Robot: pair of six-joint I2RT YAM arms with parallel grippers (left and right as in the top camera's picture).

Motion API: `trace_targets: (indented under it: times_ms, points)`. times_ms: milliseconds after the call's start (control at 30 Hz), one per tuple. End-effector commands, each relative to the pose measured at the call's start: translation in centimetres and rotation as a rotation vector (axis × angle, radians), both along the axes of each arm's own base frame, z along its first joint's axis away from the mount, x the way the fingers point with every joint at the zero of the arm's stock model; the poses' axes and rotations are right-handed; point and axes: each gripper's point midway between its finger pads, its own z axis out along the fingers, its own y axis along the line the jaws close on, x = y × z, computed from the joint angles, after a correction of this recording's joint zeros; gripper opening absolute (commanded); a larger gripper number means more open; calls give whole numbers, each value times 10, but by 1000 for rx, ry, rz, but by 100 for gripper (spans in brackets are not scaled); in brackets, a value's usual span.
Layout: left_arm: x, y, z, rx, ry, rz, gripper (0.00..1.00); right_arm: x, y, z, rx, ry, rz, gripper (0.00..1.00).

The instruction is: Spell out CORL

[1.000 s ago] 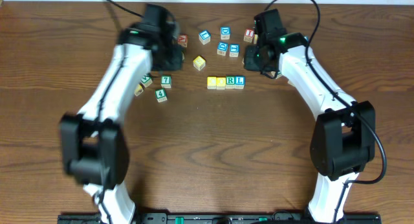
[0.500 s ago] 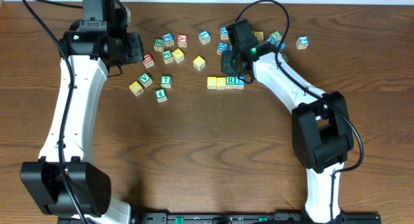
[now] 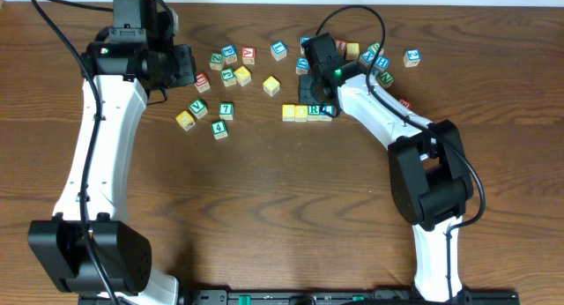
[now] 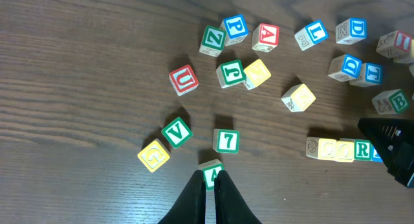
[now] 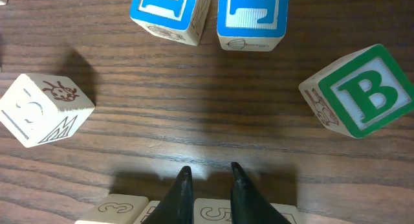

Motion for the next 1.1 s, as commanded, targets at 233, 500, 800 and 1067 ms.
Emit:
trace_targets:
  times_ms: [233,500,800,1067]
  points:
    - [0,2,-3,14,10,-6,8,-3,-7,-6,-43,14,-28,15]
    - [0,2,-3,14,10,-6,8,-6,-9,-9,-51,27,-34,15]
    - [0,2,-3,14,10,-6,8,-11,-12,-13,-60,47,-35,16]
    - [0,2,-3,14,11,-6,8,-12,-12,-14,-61,50,-35,16]
